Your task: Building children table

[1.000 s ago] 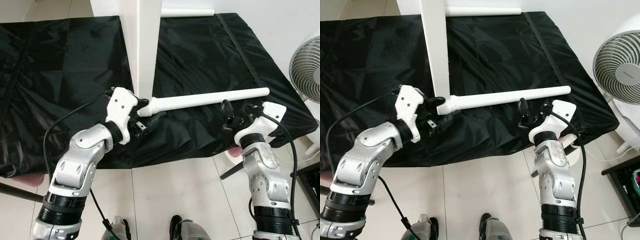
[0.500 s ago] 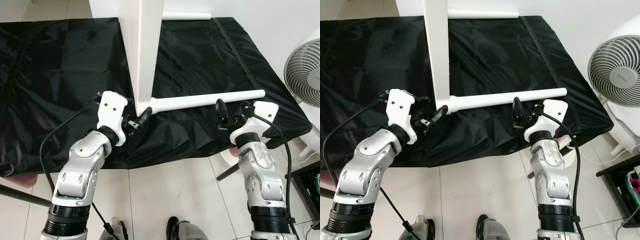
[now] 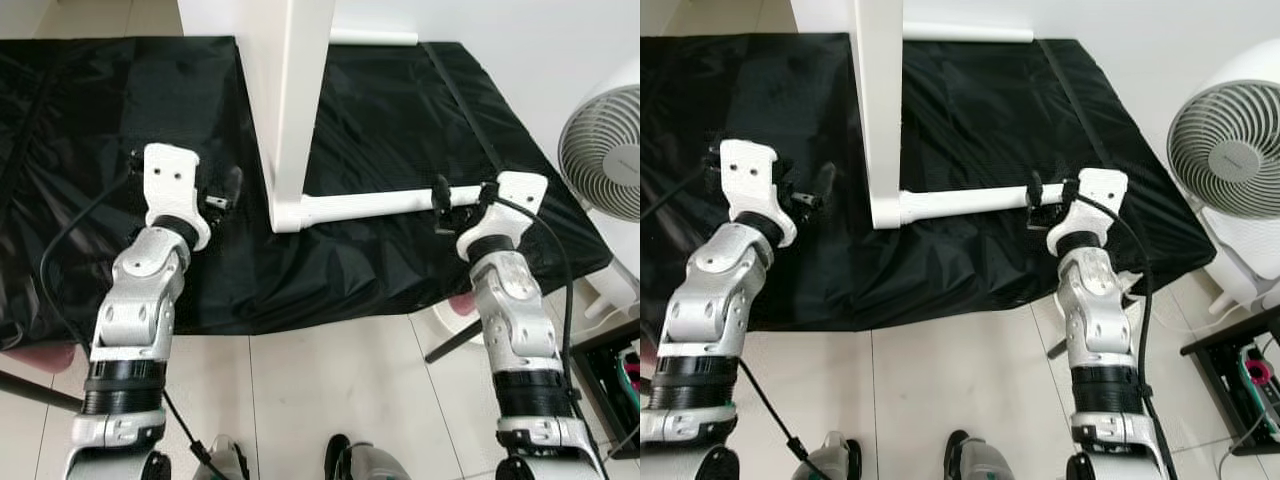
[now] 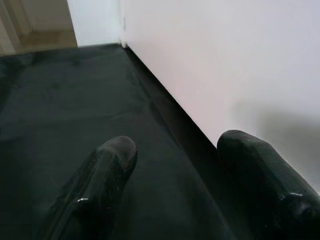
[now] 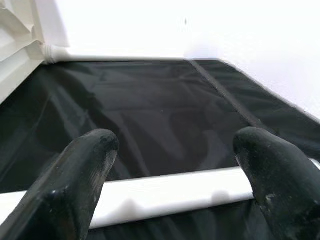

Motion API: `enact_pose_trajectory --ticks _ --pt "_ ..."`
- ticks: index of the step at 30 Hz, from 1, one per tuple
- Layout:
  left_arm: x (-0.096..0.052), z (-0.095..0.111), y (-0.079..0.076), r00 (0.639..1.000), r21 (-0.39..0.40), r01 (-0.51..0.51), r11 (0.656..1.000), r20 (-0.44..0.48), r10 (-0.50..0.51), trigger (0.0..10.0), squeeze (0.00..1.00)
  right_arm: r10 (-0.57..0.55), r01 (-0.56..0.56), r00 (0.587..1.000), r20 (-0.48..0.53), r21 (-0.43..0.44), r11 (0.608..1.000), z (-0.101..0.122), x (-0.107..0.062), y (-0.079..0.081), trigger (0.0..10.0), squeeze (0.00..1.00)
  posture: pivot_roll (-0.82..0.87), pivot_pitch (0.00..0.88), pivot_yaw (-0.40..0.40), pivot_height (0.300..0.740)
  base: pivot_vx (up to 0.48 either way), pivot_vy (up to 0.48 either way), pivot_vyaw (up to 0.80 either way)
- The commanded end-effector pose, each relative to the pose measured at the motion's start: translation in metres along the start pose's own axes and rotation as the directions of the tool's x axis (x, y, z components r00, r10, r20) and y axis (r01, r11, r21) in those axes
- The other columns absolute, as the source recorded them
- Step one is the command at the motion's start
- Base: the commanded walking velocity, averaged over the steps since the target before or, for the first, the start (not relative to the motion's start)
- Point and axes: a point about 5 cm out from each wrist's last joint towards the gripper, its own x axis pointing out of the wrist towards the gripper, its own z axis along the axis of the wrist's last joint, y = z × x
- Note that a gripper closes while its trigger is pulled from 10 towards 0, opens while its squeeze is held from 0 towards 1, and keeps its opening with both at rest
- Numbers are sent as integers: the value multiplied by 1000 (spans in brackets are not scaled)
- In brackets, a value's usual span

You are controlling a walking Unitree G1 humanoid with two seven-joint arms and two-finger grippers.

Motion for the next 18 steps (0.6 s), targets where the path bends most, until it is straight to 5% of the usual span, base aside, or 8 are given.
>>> enact_pose_trajectory --ticks 1,8,13,18 --pt "9 -1 0 999 -10 -46 999 6 46 10000 0 -1 1 1000 0 -37 999 -5 4 5 10000 0 104 173 -80 740 0 0 0" --pt "24 5 0 994 10 -106 994 5 106 10000 0 -17 18 1000 18 -24 1000 -1 17 14 10000 0 104 166 -60 740 0 0 0" --pt "14 8 -3 998 10 -39 999 40 39 10000 0 -28 30 999 42 -55 998 3 18 12 10000 0 106 165 -58 740 0 0 0" --pt "0 -9 0 999 25 -35 999 17 35 10000 0 -33 34 999 19 -75 997 -9 10 4 10000 0 134 165 -84 740 0 0 0"
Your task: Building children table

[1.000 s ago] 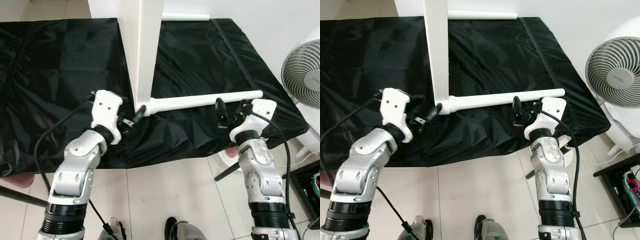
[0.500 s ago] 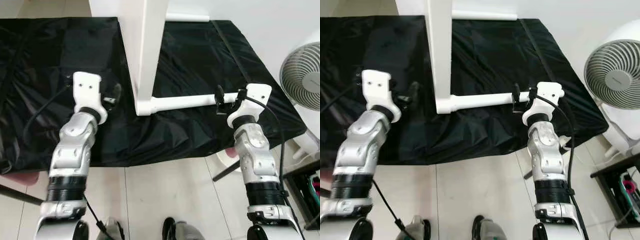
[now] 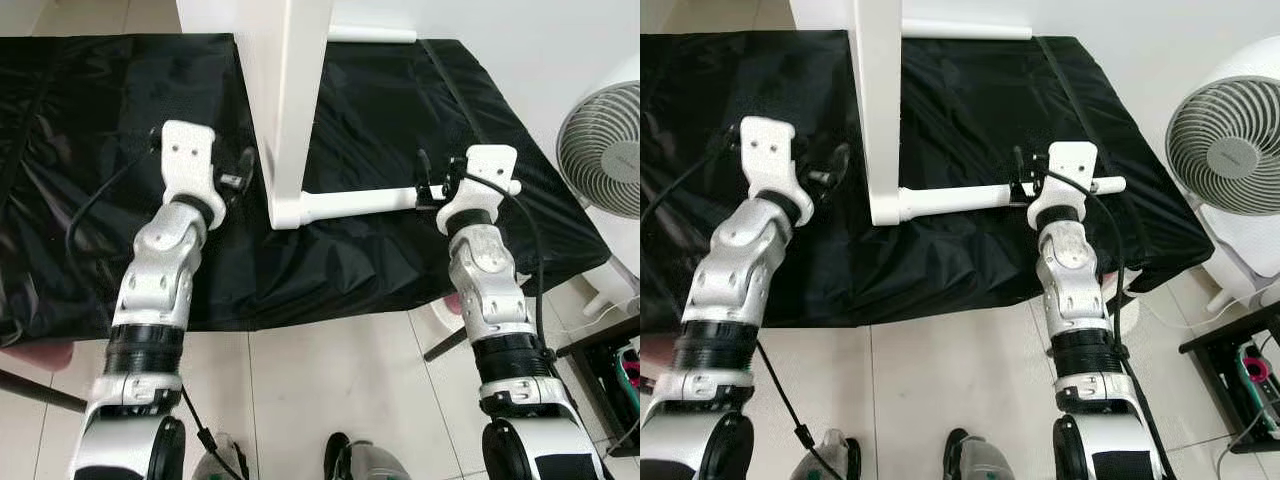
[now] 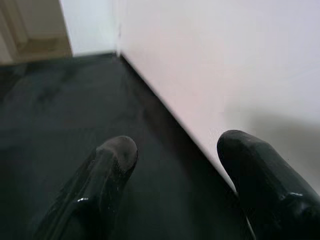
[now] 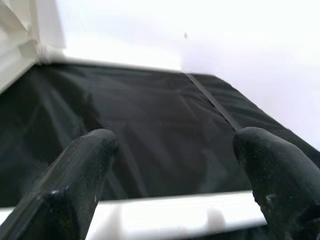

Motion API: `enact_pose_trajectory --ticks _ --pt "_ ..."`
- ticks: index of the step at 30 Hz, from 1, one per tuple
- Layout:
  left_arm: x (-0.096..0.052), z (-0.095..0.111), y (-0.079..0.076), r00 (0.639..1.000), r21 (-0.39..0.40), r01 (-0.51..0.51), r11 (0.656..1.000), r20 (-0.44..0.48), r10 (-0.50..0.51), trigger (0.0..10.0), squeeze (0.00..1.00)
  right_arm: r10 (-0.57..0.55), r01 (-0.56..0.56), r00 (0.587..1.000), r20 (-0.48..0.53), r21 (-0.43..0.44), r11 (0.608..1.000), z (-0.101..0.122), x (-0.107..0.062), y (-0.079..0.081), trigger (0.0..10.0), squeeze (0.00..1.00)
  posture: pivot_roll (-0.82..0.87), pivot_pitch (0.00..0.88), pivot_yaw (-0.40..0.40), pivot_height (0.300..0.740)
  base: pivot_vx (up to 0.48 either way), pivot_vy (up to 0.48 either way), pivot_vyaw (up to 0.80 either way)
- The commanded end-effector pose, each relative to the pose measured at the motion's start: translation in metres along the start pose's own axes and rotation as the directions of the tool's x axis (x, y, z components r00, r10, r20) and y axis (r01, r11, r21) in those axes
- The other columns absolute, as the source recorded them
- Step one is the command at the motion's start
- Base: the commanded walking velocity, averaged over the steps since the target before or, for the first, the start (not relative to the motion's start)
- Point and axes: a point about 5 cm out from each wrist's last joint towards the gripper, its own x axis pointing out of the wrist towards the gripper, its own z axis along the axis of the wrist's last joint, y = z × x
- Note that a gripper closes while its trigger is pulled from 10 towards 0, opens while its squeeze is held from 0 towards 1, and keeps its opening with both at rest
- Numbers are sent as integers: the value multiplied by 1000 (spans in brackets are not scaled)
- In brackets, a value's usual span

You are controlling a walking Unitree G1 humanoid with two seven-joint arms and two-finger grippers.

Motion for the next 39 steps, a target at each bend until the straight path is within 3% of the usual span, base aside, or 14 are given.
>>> enact_pose_trajectory --ticks 1,3,9,11,13,14,16,26,29,33,37,39 --pt "-2 -14 1 998 -3 -60 998 -20 60 10000 0 -7 7 1000 -17 -8 1000 -11 -5 -2 10000 0 147 153 -100 740 0 0 0" --pt "0 -23 -1 997 -11 -72 997 -25 71 10000 0 2 -2 1000 -22 -5 1000 -16 -5 -1 10000 0 163 144 -111 740 0 0 0" --pt "10 -22 1 999 -2 -39 999 -4 39 10000 0 10 -10 1000 10 -22 1000 -19 -6 2 10000 0 155 112 -91 740 0 0 0" --pt "11 -21 2 999 -21 -43 999 2 43 10000 0 12 -11 1000 11 -23 1000 -20 -7 3 10000 0 155 110 -86 740 0 0 0" --pt "10 -23 3 998 -115 -53 992 27 56 10000 0 -3 3 1000 -4 -11 1000 -31 -18 4 10000 0 158 94 -68 740 0 0 0" --pt "10 -23 3 998 -115 -53 992 27 56 10000 0 -3 3 1000 -4 -11 1000 -31 -18 4 10000 0 158 94 -68 740 0 0 0" --pt "7 -26 2 997 -38 -72 997 31 73 10000 0 6 -6 1000 4 -32 999 -34 -25 9 10000 0 145 72 -47 740 0 0 0" --pt "-4 -37 -5 993 -87 -93 992 63 99 10000 0 22 -20 999 38 -61 998 -36 -34 18 10000 0 124 40 -31 740 0 0 0" --pt "-7 -38 -10 995 -92 -76 993 62 82 10000 0 29 -27 999 42 -68 997 -35 -34 19 10000 0 127 33 -29 740 0 0 0" --pt "-18 -37 -28 996 -78 26 997 85 -19 10000 0 26 -23 999 38 -66 998 -37 -36 18 10000 0 134 24 -31 740 0 0 0" --pt "-20 -41 -31 996 -60 34 998 84 -29 10000 0 26 -24 999 32 -58 998 -39 -37 19 10000 0 138 20 -37 740 0 0 0" --pt "-21 -48 -32 997 -91 33 995 70 -27 10000 0 32 -31 999 26 -40 999 -40 -39 20 10000 0 134 12 -44 740 0 0 0"
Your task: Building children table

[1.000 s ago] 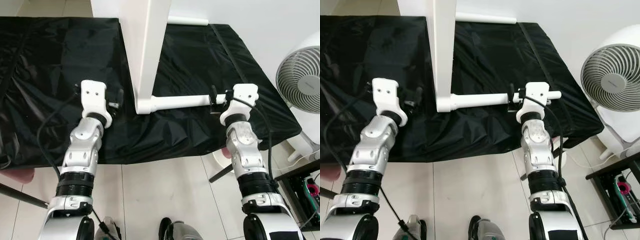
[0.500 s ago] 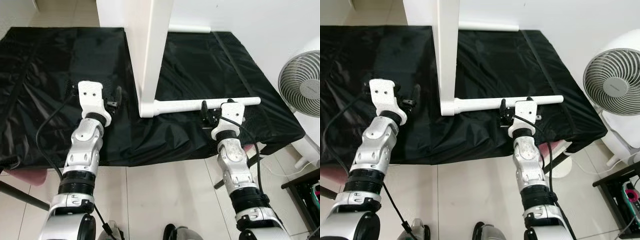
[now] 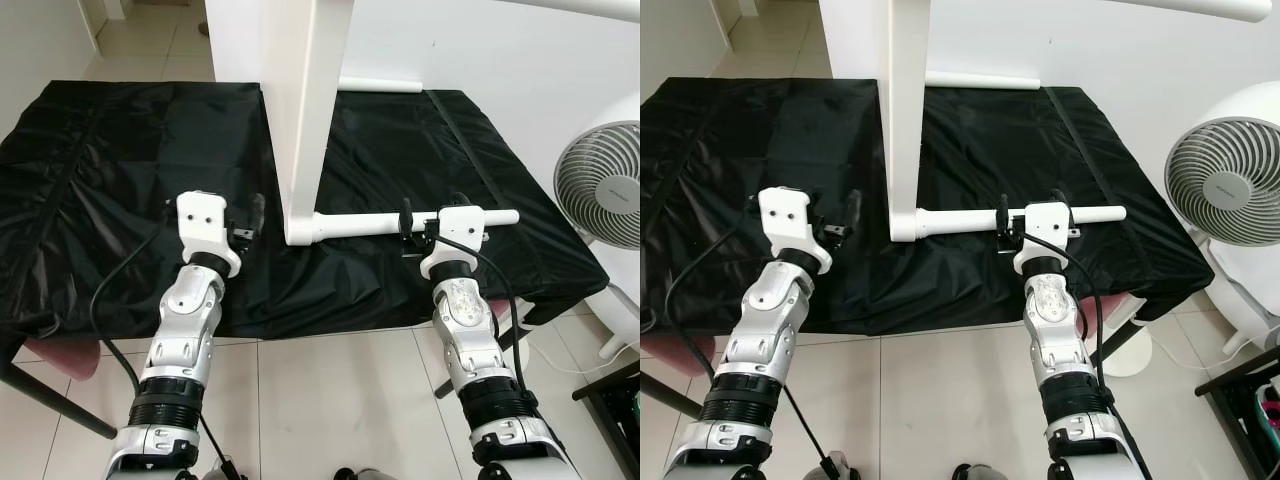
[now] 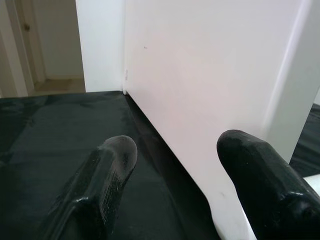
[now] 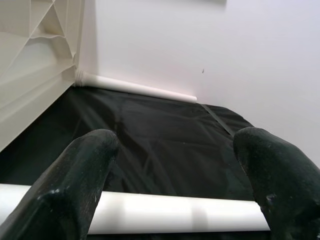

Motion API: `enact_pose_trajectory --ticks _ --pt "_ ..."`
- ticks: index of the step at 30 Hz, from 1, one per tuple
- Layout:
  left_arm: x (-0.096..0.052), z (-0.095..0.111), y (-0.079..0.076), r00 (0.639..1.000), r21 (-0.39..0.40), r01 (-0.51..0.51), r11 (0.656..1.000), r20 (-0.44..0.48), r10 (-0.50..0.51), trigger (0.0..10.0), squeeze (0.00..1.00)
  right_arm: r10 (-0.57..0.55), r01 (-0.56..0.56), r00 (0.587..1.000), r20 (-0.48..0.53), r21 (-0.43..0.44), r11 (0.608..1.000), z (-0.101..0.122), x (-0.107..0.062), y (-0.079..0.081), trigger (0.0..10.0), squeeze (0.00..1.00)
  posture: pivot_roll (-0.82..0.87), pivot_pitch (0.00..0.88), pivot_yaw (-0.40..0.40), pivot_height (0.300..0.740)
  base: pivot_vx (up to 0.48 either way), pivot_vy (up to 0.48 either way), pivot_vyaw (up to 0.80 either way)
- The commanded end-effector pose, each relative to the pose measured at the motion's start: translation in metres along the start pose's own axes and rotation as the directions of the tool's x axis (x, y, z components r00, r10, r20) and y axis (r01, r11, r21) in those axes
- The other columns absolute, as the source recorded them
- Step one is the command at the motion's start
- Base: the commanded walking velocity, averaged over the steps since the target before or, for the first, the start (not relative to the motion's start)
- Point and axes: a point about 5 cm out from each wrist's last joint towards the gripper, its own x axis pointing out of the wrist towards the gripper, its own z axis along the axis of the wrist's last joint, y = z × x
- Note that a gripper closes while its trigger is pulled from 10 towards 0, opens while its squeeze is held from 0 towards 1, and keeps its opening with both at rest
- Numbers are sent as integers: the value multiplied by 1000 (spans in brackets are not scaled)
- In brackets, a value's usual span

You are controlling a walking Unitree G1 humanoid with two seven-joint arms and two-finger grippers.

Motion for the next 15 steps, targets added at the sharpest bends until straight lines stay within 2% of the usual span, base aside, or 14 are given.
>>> enact_pose_trajectory --ticks 1,2,3,8,13,15 --pt "-4 -11 -1 999 -27 28 999 -29 -28 10000 0 -2 2 1000 -2 20 1000 -2 -4 -1 10000 0 132 16 -44 740 0 0 0" --pt "-4 -11 -1 999 -27 28 999 -29 -28 10000 0 -2 2 1000 -2 20 1000 -2 -4 -1 10000 0 132 16 -44 740 0 0 0" --pt "-6 -12 -2 999 -50 32 998 -20 -33 10000 1000 -1 2 1000 -9 41 999 -3 -6 -2 10000 1000 128 21 -43 740 0 0 0" --pt "-13 -11 -6 998 -41 52 998 -15 -53 10000 1000 2 -2 1000 -9 48 999 -5 -16 -7 10000 1000 117 47 -40 740 0 0 0" --pt "-18 -11 -11 996 -18 84 996 -18 -84 10000 1000 -9 9 1000 -16 39 999 -6 -19 -10 10000 1000 116 55 -40 740 0 0 0" --pt "-21 -9 -20 990 20 139 990 -8 -139 10000 1000 -17 17 1000 -19 36 999 -7 -22 -11 10000 1000 116 64 -40 740 0 0 0"
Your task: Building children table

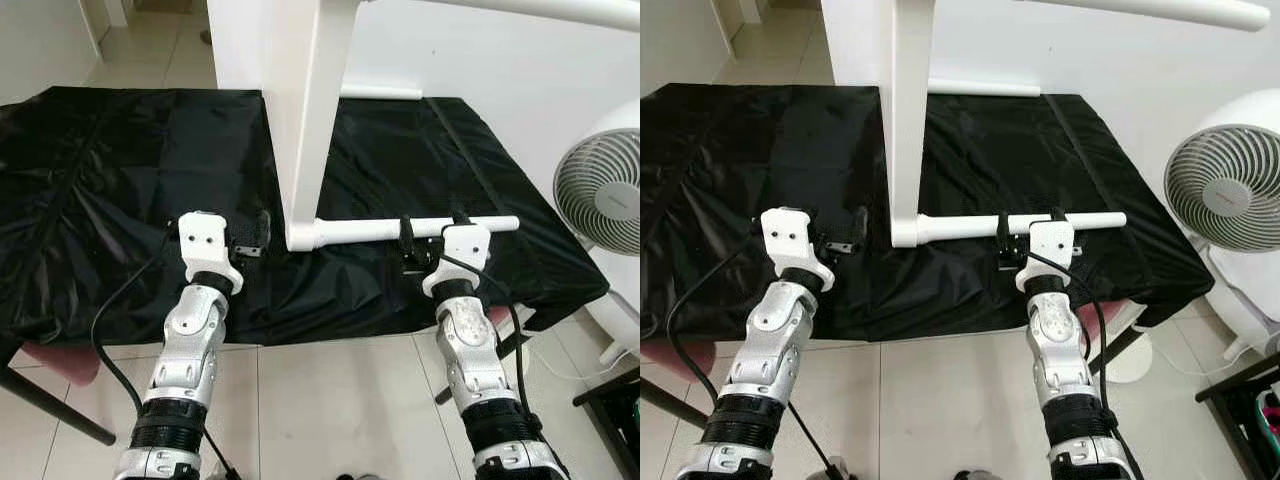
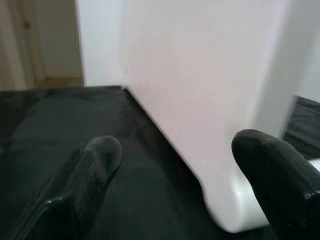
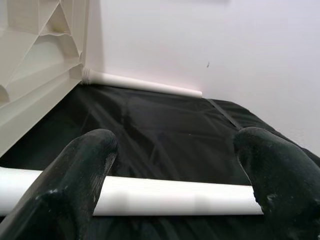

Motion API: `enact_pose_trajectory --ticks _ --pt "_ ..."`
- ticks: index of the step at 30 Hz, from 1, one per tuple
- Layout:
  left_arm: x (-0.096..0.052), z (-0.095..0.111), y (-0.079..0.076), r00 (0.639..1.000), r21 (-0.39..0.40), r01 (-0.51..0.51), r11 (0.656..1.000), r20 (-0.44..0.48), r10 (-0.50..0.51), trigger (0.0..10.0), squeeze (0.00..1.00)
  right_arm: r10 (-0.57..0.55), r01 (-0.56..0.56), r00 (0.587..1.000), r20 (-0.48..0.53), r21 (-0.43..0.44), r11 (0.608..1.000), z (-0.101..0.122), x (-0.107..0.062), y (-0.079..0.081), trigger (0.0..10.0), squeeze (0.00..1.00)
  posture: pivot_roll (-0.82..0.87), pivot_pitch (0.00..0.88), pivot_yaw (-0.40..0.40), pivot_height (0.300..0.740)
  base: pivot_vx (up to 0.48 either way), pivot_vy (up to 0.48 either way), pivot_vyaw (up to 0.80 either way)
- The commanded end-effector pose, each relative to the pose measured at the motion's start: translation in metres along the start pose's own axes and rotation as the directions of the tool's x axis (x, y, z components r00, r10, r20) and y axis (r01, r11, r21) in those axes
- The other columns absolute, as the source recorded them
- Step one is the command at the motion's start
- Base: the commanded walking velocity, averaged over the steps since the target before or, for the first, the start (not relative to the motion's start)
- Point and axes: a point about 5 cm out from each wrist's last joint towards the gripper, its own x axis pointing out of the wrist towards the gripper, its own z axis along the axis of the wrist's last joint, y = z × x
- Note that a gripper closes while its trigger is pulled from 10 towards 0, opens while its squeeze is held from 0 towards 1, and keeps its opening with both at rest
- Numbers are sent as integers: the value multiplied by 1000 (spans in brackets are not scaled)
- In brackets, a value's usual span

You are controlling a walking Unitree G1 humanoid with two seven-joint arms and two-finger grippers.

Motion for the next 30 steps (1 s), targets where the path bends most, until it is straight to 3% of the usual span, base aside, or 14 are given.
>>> enact_pose_trajectory --ticks 1,4,5,6,9,14,16,30 --pt "-2 0 -10 994 28 107 994 -6 -106 10000 1000 -26 26 1000 -11 -1 1000 -2 -4 -5 10000 1000 116 71 -40 740 0 0 0" --pt "-1 1 -18 989 49 145 988 -1 -145 10000 1000 -32 32 999 -18 -16 999 -3 -4 -5 10000 1000 117 75 -40 740 0 0 0" --pt "-1 3 -25 983 61 185 981 5 -185 10000 992 -32 31 999 -26 -27 999 -4 -3 -5 10000 941 117 75 -40 740 0 0 0" --pt "0 3 -32 973 84 228 970 6 -229 10000 0 -38 37 999 -28 -33 999 -4 -3 -6 10000 0 120 83 -42 740 0 0 0" --pt "2 2 -44 957 110 288 951 -7 -289 10000 0 -48 47 998 -31 -36 998 -4 -3 -8 10000 0 121 87 -39 740 0 0 0" --pt "6 2 -48 958 115 287 951 -16 -287 10000 0 -52 50 998 -33 -40 998 -3 -2 -9 10000 0 115 89 -36 740 0 0 0" --pt "14 2 -53 962 127 274 953 -38 -272 10000 0 -65 63 997 -31 -39 997 -2 -2 -11 10000 0 109 90 -30 740 0 0 0" --pt "40 3 -53 978 115 192 975 -104 -180 10000 0 -97 95 995 -29 -44 994 1 -1 -14 10000 0 90 89 -21 740 0 0 0"
